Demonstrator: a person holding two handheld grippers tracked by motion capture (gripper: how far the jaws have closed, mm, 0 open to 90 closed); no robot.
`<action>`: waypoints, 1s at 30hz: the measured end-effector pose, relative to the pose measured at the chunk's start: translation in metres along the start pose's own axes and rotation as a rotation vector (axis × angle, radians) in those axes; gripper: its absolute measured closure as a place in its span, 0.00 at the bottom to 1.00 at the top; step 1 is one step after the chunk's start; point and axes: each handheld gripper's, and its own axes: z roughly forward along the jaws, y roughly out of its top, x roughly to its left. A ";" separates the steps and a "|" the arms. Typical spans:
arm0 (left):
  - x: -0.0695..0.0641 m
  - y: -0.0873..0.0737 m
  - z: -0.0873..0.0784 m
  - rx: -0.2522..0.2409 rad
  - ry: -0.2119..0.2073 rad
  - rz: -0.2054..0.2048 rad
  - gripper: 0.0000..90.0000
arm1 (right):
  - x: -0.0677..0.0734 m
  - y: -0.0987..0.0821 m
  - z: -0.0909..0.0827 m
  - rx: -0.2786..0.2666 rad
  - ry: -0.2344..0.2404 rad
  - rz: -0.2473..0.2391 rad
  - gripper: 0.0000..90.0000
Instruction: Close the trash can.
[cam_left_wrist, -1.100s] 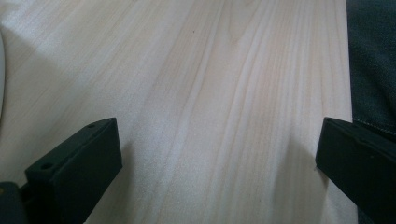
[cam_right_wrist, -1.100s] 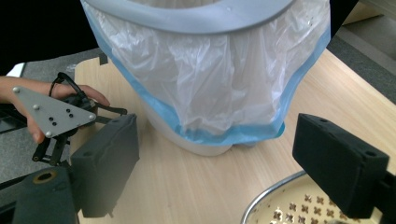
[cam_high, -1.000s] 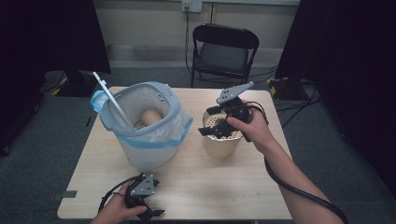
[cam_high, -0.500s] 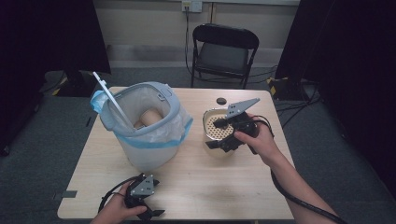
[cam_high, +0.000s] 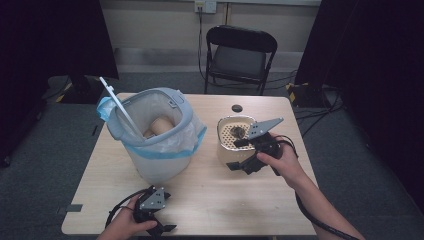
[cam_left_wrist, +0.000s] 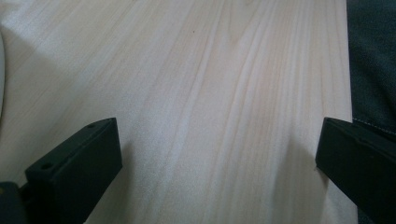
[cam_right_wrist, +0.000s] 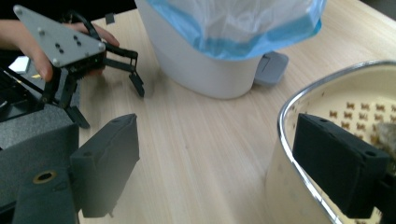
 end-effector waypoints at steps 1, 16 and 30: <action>0.000 0.000 0.000 0.001 0.000 0.000 0.00 | 0.000 -0.003 0.000 0.003 -0.002 0.000 0.16; 0.000 0.000 0.000 0.000 0.000 0.000 0.00 | 0.006 -0.038 0.000 0.024 -0.014 0.011 0.16; 0.000 0.000 0.000 0.000 0.000 0.000 0.00 | 0.008 -0.064 0.008 0.029 -0.014 0.028 0.16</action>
